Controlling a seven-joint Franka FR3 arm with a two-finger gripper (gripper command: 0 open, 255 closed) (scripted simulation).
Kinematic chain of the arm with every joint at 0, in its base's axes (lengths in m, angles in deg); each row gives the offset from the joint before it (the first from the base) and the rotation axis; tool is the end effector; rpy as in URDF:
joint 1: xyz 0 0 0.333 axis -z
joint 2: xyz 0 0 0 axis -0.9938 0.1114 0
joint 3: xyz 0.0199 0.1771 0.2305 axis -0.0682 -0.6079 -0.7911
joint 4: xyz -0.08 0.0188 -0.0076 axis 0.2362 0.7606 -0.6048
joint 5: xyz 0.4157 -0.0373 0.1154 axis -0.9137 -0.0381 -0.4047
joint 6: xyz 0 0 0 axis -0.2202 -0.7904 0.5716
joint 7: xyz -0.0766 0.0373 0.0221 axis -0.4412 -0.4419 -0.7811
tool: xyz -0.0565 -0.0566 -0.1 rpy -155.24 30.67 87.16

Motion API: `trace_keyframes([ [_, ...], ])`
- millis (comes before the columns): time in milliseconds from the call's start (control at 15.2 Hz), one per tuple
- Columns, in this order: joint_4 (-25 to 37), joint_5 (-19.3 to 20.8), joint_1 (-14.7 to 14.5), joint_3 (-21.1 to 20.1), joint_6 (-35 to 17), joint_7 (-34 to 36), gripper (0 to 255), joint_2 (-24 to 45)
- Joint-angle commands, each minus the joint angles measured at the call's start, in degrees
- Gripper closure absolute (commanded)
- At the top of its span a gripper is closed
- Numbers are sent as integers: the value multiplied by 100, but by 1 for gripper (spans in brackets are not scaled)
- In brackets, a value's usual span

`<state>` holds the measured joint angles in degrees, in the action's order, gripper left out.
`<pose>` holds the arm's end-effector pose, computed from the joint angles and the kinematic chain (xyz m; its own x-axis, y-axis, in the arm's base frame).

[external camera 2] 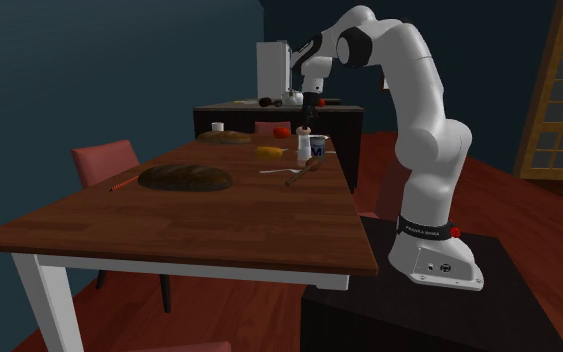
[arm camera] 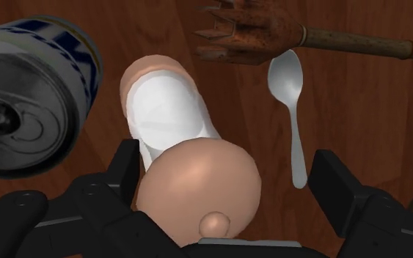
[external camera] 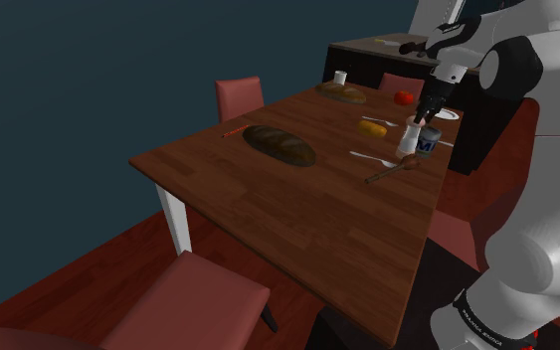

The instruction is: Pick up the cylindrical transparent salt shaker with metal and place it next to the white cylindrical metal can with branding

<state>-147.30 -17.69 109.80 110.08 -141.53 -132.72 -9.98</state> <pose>0.4725 -0.5216 0.3838 0.9982 -0.0546 0.0267 -0.0496 -0.9853 -0.1634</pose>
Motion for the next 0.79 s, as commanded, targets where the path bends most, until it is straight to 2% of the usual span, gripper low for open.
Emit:
trace_keyframes([
  [0,0,0,0,0,0,0,0,0],
  [264,863,0,198,23,764,70,0,89],
  [726,863,0,198,23,764,70,0,89],
])
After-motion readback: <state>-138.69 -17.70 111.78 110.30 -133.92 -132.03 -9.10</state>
